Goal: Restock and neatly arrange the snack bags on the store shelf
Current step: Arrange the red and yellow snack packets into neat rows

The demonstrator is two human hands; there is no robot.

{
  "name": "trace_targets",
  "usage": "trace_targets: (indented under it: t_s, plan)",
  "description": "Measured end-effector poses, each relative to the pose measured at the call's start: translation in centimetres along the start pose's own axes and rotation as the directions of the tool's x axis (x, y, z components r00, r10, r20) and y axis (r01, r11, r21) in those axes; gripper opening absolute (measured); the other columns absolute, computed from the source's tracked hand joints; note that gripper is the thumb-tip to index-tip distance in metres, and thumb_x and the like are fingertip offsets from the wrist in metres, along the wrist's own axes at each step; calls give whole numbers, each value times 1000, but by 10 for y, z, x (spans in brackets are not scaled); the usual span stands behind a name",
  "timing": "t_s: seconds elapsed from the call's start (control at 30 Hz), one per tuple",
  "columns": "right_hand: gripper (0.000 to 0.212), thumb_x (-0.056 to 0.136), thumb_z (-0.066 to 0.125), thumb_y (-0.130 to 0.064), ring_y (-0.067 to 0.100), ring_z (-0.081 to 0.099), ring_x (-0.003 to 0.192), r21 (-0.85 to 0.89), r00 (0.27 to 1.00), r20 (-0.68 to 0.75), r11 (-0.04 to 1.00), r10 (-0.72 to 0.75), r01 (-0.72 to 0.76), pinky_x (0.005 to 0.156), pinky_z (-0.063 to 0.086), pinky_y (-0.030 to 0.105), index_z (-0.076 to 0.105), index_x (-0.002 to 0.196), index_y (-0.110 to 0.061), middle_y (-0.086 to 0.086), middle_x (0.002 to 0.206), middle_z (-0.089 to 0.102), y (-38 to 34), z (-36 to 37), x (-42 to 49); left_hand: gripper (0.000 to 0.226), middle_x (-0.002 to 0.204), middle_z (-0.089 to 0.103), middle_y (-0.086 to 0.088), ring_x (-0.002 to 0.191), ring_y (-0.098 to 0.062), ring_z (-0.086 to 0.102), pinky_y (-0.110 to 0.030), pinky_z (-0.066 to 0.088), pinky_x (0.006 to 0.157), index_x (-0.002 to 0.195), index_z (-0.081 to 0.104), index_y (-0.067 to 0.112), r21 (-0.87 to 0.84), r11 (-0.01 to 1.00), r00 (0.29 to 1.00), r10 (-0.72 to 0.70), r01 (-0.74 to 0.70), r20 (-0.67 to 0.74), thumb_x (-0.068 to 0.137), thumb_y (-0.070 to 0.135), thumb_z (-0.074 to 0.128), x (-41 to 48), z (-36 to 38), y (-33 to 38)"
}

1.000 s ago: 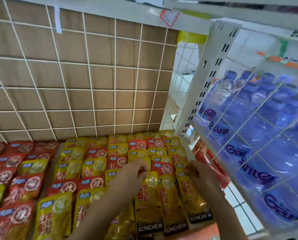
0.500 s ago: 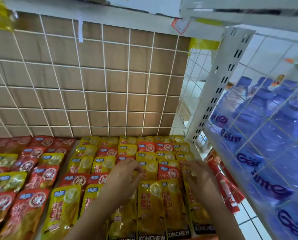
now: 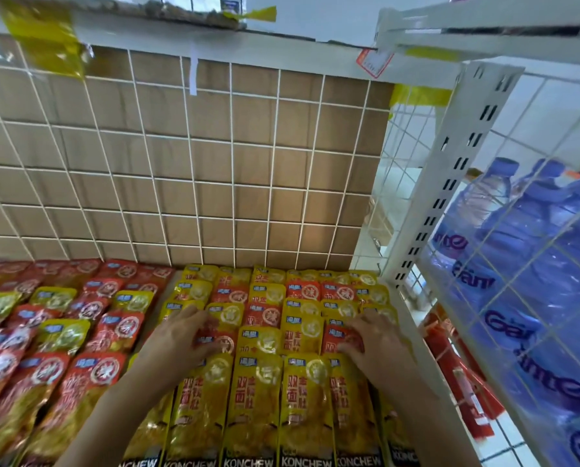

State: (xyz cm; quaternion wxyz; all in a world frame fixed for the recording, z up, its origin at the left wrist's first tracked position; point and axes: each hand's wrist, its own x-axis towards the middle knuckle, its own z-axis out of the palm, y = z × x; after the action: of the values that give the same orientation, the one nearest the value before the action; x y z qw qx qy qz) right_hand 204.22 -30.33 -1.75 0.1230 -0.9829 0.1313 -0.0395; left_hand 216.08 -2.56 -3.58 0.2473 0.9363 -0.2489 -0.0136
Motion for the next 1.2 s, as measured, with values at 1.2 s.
trace_targets:
  t_s: [1.2]
  plan:
    - [21,88,59,-9,4,58,64,342,875,-485,922,5,184,57,46,28,53,79,-27,-10,69,60,-20,-49,35,27,62,62,14,52,-1,54,-20,45,52,75,57,26,-469,862,964,75,-192,-256,86,1,60,53,-40,21]
